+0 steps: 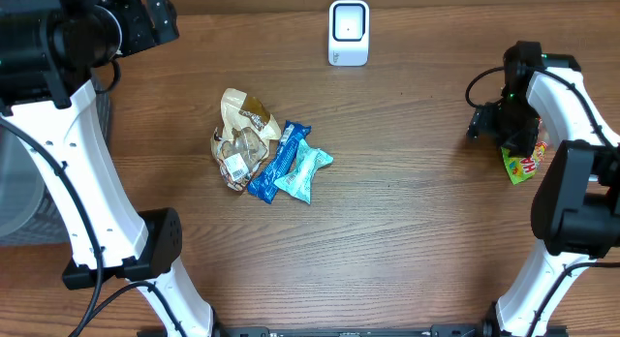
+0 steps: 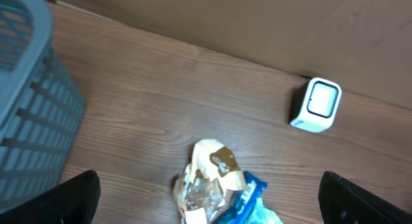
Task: Scan the item barcode
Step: 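Carry the Haribo bag to the table's right side and release it, then move the right gripper to the light green packet and grasp it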
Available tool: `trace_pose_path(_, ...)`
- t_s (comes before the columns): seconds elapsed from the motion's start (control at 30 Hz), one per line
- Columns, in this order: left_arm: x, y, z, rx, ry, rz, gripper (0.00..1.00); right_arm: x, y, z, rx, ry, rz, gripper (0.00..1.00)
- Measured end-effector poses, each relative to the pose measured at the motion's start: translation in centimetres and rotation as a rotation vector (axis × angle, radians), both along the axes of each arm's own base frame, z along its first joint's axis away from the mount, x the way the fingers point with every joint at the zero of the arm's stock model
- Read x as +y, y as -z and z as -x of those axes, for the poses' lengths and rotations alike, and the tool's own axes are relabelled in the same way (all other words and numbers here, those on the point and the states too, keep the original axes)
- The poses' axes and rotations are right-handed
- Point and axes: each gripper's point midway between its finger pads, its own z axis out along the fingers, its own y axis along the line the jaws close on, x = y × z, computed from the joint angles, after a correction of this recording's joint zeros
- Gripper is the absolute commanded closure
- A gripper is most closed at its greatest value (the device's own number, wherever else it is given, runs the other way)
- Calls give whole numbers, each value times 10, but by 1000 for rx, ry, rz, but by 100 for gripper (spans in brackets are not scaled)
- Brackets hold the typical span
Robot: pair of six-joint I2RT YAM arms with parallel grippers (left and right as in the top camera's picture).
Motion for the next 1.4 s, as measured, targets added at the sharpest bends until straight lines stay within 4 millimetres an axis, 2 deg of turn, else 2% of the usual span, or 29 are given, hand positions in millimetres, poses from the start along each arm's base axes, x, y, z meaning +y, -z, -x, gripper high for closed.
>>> trace_pose_path(0.03,1,-1,1,-2,-6,-7,0,4,-6,-3,-14,0,-24,21)
trace_pose_path(0.13,9,-15,15,-33,-37,-27,0,28,-45,-18,-126,-11,-137,17)
trace_pose_path(0.2,14,-34,32,-83,-60,-41,0,56,-92,-31,-274,-37,-244,8)
trace_pose_path(0.23,16,-44,41,-109,-69,-47,0,73,-115,-36,-341,-52,-297,0)
trace_pose_path(0.27,17,-50,47,-127,-76,-53,0,85,-130,-39,-389,-70,-336,0)
trace_pose_path(0.3,18,-57,55,-148,-84,-59,0,107,-149,-43,-445,-96,-400,0)
trace_pose_path(0.37,17,-70,66,-186,-90,-68,0,149,-167,-43,-477,-134,-508,0)
trace_pose_path(0.43,18,-70,66,-186,-92,-70,0,190,-159,-34,-431,-174,-572,0)
trace_pose_path(0.5,19,-65,60,-171,-92,-68,0,215,-144,-26,-390,-182,-573,4)
trace_pose_path(0.53,19,-62,58,-163,-92,-68,0,223,-138,-23,-374,-183,-567,9)
trace_pose_path(0.6,20,-55,51,-143,-91,-65,0,256,-113,-9,-329,-185,-519,13)
trace_pose_path(0.67,20,-52,49,-134,-91,-64,0,277,-96,-1,-325,-175,-459,17)
trace_pose_path(0.87,20,-52,49,-134,-91,-64,0,320,-63,19,-357,-157,-371,29)
trace_pose_path(0.97,20,-52,49,-133,-91,-64,0,328,-49,19,-355,-145,-366,30)
trace_pose_path(1.07,20,-52,49,-134,-91,-64,0,335,-23,14,-317,-164,-390,27)
trace_pose_path(1.17,20,-52,49,-133,-91,-64,0,336,6,13,-261,-249,-431,11)
trace_pose_path(1.27,20,-52,49,-133,-91,-64,0,324,14,7,-259,-340,-446,5)
trace_pose_path(1.4,20,-52,49,-133,-91,-64,0,304,7,-15,-335,-509,-516,4)
